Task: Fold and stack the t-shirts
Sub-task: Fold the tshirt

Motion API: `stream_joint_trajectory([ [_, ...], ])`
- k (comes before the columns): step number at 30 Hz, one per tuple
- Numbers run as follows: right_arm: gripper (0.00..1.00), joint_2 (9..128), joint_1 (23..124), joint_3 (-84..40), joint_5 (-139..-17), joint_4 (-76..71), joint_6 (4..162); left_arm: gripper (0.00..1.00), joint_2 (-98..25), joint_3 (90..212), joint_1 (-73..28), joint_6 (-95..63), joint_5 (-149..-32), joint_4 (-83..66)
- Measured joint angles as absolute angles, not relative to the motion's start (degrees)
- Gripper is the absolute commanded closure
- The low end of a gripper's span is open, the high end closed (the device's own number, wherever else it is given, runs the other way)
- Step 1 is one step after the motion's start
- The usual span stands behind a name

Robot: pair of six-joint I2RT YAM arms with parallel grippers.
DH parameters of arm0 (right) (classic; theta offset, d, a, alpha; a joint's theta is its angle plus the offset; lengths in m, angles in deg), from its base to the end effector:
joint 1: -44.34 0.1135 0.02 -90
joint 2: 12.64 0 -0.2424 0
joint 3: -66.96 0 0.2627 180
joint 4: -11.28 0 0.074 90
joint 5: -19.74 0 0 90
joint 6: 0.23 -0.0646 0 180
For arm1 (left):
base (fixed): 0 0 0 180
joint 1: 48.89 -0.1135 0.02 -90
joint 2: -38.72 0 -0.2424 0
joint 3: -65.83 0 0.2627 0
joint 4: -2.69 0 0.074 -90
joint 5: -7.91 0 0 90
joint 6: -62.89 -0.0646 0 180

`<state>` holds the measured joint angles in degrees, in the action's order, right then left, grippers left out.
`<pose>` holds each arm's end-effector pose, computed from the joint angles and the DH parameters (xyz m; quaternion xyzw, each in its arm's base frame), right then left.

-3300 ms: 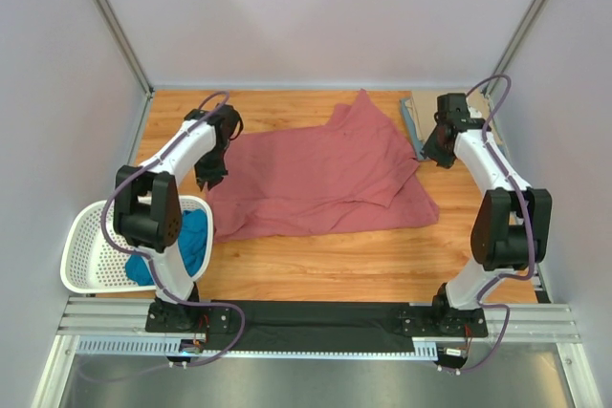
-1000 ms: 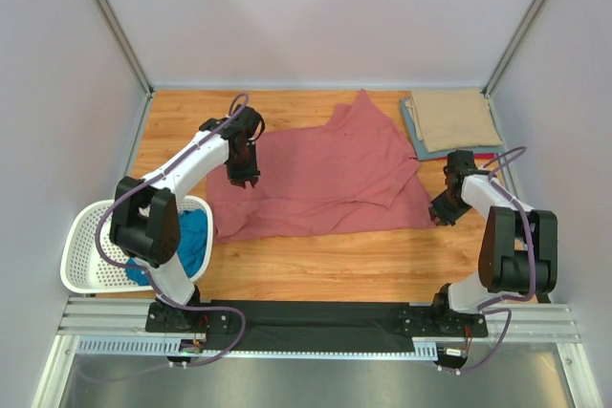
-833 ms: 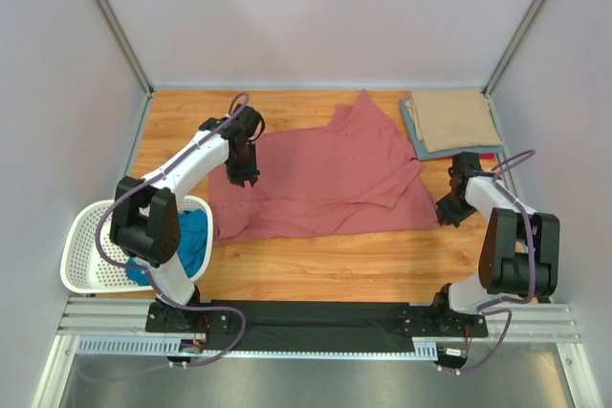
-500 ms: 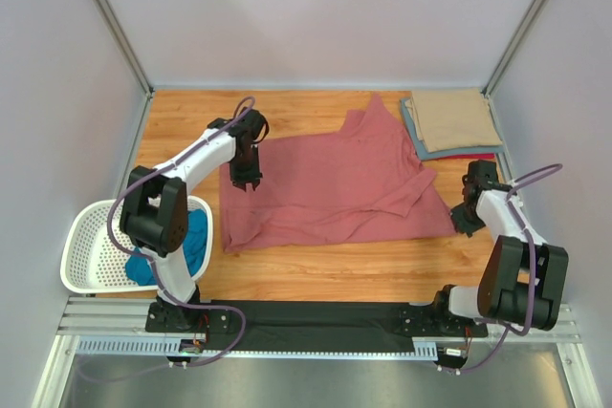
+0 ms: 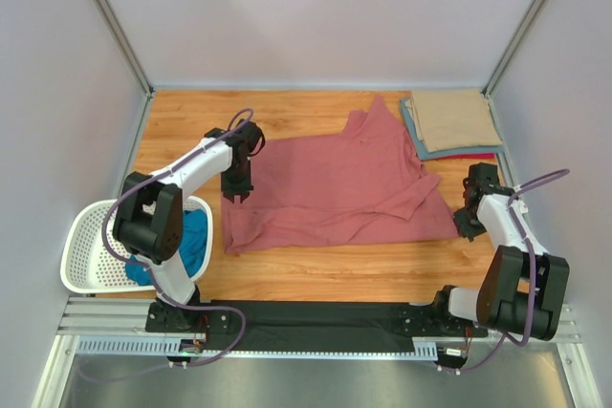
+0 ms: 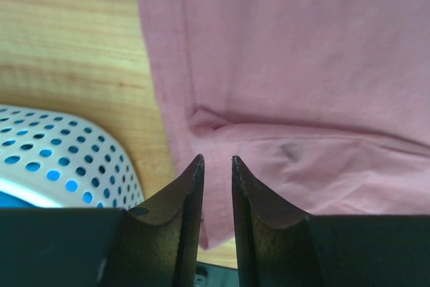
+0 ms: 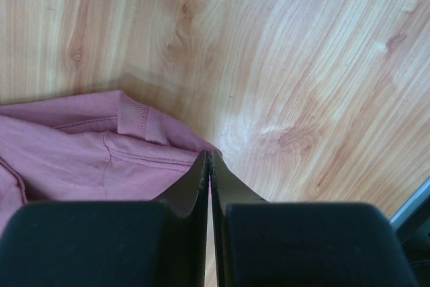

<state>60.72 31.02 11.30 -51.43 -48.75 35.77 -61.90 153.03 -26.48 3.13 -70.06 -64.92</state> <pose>0.2186 -0.0732 0.1338 0.5582 0.8067 -0.1159 0.1554 0.3209 -0.1178 0.1553 -0.0759 0.9886 0.0591 0.1160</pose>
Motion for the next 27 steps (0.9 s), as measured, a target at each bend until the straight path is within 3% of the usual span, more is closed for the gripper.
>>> stream_joint_trajectory([
  [13, 1.0, 59.0, 30.2, 13.6, -51.2, -47.4, 36.6, 0.58, -60.5, 150.8, -26.5, -8.5, -72.2, -65.1],
  [27, 1.0, 59.0, 29.9, 14.1, -52.4, -45.5, 37.5, 0.56, -65.7, 152.6, -28.6, -17.8, -75.5, -63.8],
])
